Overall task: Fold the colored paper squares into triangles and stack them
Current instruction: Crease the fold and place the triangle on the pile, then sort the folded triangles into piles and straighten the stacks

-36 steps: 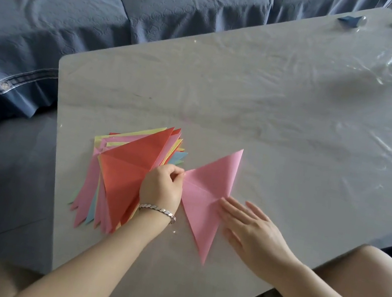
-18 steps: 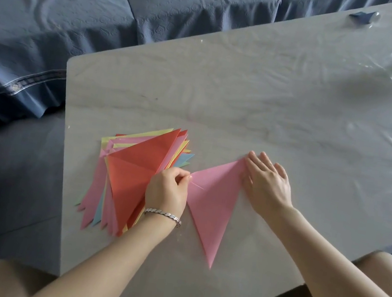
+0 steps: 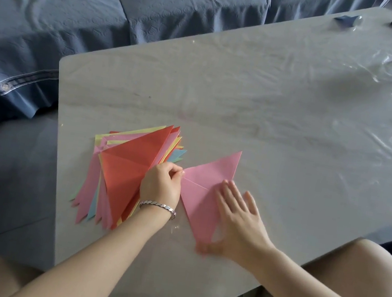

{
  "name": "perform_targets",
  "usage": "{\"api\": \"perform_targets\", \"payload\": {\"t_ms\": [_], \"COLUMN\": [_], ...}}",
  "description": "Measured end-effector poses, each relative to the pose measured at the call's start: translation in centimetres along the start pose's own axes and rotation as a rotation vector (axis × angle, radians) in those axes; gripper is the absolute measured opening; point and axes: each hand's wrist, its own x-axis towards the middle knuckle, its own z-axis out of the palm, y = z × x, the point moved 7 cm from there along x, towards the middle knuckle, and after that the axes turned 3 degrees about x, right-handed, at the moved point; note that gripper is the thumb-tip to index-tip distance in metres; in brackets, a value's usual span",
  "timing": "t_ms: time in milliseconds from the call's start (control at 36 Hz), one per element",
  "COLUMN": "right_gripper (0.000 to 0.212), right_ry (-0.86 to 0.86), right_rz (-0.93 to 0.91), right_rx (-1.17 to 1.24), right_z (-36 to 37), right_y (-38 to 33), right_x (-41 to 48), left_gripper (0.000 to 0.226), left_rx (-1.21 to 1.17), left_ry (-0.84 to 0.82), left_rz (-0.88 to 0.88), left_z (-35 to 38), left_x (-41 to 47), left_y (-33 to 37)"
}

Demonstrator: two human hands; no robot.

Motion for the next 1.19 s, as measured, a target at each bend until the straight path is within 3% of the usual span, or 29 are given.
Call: {"api": "perform_targets", "payload": {"t_ms": [56,167,306,389,500,611,722,833,1000,1194], "right_gripper": [0.135,0.125,0.085,0.089,0.096,0.076,0.053,0.061,0.07,0.074], "right_ry": [0.013,-0.148,0.184,0.231,0.136,0.17,0.232,0.169,0.075,0.086], "right_rz": [-0.058,-0.144,-0.123,-0.089,-0.085,-0.059,-0.043,-0.079,-0.037,0.108], "right_rx": [-0.02,0.152,0.347,0.339,0.217,0.067,0.071,-0.008,-0.087,-0.159], "right_z": [-0.1,0.1,-3.8,-4.7,-3.3,-2.4,-1.5,-0.1,0.3,-1.0], "right_y": [-1.0,-1.2,2.5,3.4,2.9,2.2,1.3,-0.1,0.5,4.5], "right_x": [-0.8,-2.2,-1.8,-1.5,-0.7,0.0,0.8,2.0,1.5,-0.4], "left_gripper": [0.009,0.006,0.006,0.007,0.024,0.039,0.044,0.048,0.061,0.066], "left_rx": [0.002,-0.023,0.037,0.05,0.166,0.14,0.317,0.53,0.645,0.679], "left_ry": [-0.003,-0.077,-0.251,-0.286,-0.195,-0.042,-0.118,-0.195,-0.331,-0.268], "left_rz": [0.007,0.083,0.339,0.457,0.622,0.663,0.756,0.694,0.546,0.488], "left_z": [0.1,0.6,1.4,1.9,2.4,2.5,4.5,5.6,5.3,4.7], "left_x": [0.1,0.9,3.4,4.5,4.7,1.9,-3.5,-4.8,-4.6,-4.5], "left_y": [-0.1,0.9,5.6,8.5,10.3,8.5,4.0,0.1,-1.4,-2.6]}}
